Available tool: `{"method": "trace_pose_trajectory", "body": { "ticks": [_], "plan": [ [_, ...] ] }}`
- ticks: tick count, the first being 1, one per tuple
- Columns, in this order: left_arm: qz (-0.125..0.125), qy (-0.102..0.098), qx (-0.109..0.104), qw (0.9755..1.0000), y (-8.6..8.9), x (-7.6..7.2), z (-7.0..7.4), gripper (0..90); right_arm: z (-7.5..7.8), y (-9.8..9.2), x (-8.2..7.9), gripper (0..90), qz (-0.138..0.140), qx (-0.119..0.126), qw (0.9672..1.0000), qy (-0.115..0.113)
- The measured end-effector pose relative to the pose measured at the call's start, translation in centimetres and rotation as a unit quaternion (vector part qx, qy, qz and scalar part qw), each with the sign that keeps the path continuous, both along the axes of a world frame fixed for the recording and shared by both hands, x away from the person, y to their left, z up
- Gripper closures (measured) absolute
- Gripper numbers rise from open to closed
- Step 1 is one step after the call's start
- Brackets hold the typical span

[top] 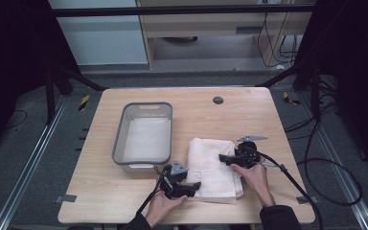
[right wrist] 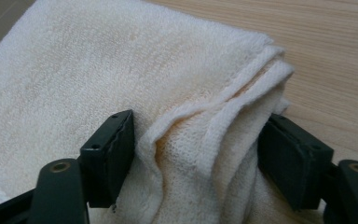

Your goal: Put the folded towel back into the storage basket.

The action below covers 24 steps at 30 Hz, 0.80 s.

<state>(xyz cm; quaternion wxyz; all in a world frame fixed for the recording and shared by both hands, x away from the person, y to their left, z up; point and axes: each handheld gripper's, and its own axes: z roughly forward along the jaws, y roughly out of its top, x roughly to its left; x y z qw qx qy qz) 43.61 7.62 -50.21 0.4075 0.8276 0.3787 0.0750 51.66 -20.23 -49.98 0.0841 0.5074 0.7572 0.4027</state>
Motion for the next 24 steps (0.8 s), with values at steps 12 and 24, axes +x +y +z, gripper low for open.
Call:
{"method": "trace_pose_trajectory", "body": {
  "ticks": [12,24],
  "plan": [
    [-0.017,0.030,-0.010,0.9994,-0.20,0.20,0.31,51.7,0.25,0.04,-0.08,54.4,0.011,0.029,0.9993,0.020],
    [-0.010,0.027,-0.025,0.9993,0.05,-0.04,0.62,70.8,0.82,-0.15,-0.26,64.2,0.015,0.041,0.9990,0.010]
  ]
}}
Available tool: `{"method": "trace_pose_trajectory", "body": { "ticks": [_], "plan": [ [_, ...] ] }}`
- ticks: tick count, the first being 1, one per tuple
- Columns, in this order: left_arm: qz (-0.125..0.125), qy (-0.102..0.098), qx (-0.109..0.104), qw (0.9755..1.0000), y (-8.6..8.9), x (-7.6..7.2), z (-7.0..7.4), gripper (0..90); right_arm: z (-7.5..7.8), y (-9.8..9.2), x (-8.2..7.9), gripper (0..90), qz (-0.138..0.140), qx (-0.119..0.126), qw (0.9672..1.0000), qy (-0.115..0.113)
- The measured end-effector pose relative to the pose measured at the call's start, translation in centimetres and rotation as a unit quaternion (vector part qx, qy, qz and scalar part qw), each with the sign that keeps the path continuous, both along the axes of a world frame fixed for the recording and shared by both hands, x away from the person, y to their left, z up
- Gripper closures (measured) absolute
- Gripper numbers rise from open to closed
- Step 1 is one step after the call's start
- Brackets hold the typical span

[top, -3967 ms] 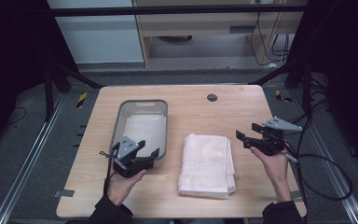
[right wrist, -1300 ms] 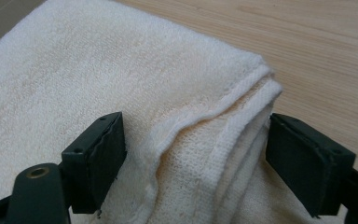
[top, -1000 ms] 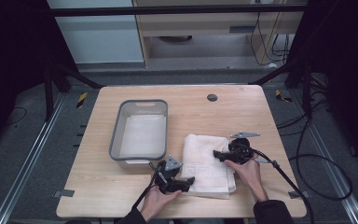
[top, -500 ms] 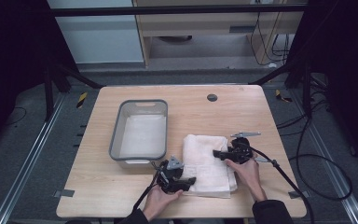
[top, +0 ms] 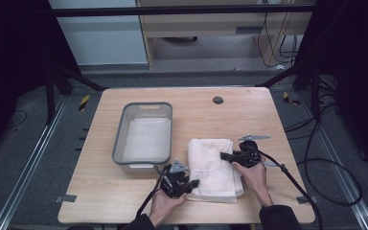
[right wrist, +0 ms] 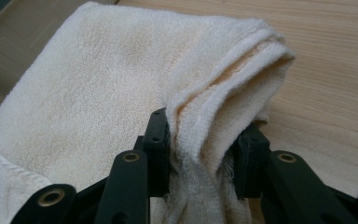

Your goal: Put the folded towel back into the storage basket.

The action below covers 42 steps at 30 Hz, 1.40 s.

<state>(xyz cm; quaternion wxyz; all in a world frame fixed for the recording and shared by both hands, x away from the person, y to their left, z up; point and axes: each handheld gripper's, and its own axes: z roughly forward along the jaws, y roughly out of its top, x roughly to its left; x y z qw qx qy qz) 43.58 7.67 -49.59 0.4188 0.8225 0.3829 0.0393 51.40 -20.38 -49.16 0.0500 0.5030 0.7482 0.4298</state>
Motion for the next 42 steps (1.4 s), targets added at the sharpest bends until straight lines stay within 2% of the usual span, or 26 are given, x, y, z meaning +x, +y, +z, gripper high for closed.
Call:
{"method": "trace_pose_trajectory", "body": {
  "ticks": [6,9,12,15,17,25,30,34,37,42],
  "plan": [
    [0.001,-0.007,-0.013,0.9999,0.2,-0.2,0.5,72.6,0.8,-0.2,-0.3,65.2,-0.001,0.004,1.0000,-0.006],
    [-0.001,-0.010,-0.020,0.9998,0.3,-0.4,0.9,72.7,1.7,-0.4,-0.7,65.3,0.001,0.004,0.9998,-0.021],
    [-0.003,-0.017,-0.026,0.9995,0.4,-0.6,1.5,72.7,2.1,-0.5,-1.0,65.3,0.000,0.008,0.9997,-0.025],
    [-0.004,-0.024,-0.032,0.9992,0.5,-0.7,2.0,72.9,2.7,-0.6,-1.4,65.5,-0.001,0.014,0.9993,-0.034],
    [-0.003,-0.027,-0.040,0.9989,0.6,-0.8,2.5,72.8,3.4,-0.8,-1.7,65.5,-0.001,0.019,0.9987,-0.047],
    [-0.008,-0.048,-0.049,0.9976,0.7,-1.3,3.8,72.9,4.7,-1.2,-2.2,65.5,-0.004,0.036,0.9975,-0.060],
    [-0.007,-0.057,-0.048,0.9972,0.8,-1.5,4.4,72.9,5.4,-1.0,-2.4,65.5,-0.002,0.029,0.9968,-0.074],
    [-0.003,-0.063,-0.058,0.9963,0.9,-1.5,5.1,73.0,6.0,-0.9,-2.5,65.5,-0.002,0.030,0.9958,-0.086],
    [-0.005,-0.065,-0.061,0.9960,1.0,-1.6,5.5,73.0,6.4,-0.8,-2.5,65.5,-0.003,0.028,0.9957,-0.088],
    [-0.004,-0.074,-0.063,0.9953,1.5,-1.4,6.4,73.0,7.3,-0.3,-2.4,65.6,-0.001,0.024,0.9944,-0.103]
  ]
}}
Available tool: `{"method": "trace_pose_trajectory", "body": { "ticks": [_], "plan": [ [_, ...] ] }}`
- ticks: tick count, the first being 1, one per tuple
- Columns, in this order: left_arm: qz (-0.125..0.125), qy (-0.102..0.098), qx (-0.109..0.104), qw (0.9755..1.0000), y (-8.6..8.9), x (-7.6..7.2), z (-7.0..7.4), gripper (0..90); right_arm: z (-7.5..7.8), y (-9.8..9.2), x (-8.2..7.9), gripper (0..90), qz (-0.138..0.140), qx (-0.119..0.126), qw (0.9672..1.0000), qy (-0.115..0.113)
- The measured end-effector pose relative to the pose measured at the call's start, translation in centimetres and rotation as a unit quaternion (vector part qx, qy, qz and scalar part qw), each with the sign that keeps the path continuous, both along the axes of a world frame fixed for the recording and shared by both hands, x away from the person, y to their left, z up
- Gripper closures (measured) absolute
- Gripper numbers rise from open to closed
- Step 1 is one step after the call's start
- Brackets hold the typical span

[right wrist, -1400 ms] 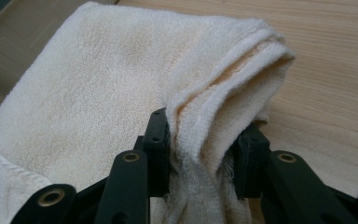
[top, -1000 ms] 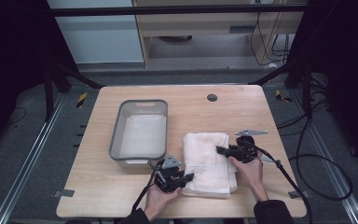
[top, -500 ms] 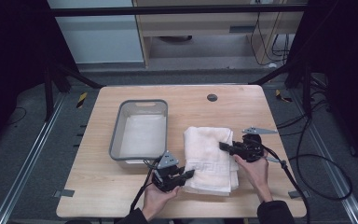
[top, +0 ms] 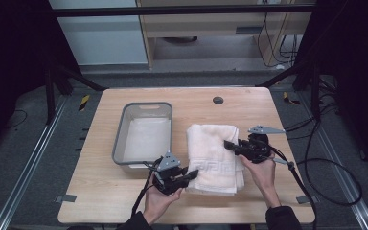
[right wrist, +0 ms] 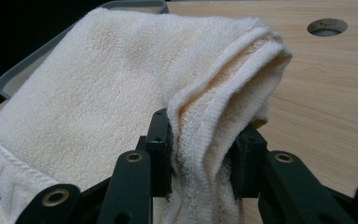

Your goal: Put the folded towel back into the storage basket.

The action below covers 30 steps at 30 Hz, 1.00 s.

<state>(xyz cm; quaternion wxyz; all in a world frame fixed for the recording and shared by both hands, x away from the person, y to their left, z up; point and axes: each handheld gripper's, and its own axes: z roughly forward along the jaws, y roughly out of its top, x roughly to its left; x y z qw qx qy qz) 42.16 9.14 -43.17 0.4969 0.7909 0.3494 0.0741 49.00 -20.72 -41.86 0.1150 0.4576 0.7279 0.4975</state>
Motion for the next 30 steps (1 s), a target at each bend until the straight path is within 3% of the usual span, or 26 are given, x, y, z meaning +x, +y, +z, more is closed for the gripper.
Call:
{"method": "trace_pose_trajectory", "body": {
  "ticks": [10,30],
  "plan": [
    [0.003,-0.017,-0.008,0.9998,0.6,0.6,1.7,73.0,2.1,0.6,0.3,65.6,-0.006,0.002,0.9998,-0.020],
    [0.012,-0.043,-0.013,0.9989,1.7,1.2,4.1,73.0,4.4,1.7,0.9,65.5,-0.011,0.012,0.9985,-0.052]
  ]
}}
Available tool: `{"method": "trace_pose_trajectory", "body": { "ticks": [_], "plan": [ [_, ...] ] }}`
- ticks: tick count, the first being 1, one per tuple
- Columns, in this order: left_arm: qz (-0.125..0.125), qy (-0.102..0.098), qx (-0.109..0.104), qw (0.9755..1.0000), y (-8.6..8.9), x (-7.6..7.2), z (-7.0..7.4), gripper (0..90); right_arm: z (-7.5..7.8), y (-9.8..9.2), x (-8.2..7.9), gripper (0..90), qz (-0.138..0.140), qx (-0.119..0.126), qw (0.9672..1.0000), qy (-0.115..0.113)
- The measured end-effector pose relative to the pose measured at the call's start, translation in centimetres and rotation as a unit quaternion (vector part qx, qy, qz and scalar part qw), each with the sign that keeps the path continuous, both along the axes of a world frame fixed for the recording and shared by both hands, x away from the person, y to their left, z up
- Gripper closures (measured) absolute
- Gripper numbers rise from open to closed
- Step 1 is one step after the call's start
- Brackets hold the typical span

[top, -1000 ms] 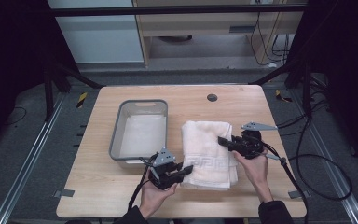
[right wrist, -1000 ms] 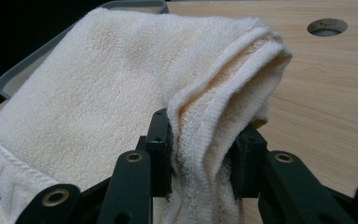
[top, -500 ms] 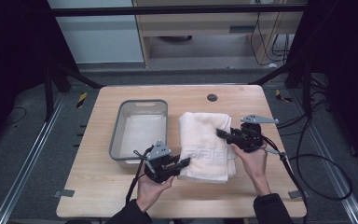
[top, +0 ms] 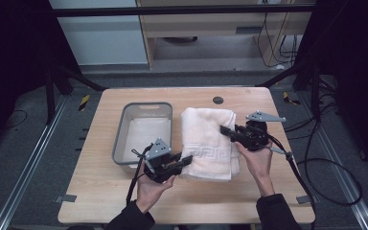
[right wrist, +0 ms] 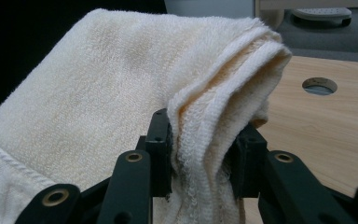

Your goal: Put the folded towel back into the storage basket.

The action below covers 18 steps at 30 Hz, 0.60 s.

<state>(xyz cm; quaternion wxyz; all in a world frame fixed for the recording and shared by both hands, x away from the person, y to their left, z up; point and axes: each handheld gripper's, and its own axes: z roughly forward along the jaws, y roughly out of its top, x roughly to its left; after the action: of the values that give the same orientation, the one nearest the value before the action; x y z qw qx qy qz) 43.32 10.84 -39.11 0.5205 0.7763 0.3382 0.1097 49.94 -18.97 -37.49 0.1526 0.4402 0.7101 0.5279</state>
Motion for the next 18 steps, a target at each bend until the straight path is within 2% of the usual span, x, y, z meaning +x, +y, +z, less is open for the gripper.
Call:
{"method": "trace_pose_trajectory", "body": {
  "ticks": [7,18],
  "plan": [
    [0.008,-0.007,-0.004,0.9999,0.6,0.1,0.4,73.0,0.5,0.7,0.3,65.5,0.000,0.000,0.9999,-0.010],
    [0.023,-0.017,-0.027,0.9992,2.5,0.3,1.9,73.1,2.2,2.4,0.9,65.5,0.009,0.007,0.9995,-0.028]
  ]
}}
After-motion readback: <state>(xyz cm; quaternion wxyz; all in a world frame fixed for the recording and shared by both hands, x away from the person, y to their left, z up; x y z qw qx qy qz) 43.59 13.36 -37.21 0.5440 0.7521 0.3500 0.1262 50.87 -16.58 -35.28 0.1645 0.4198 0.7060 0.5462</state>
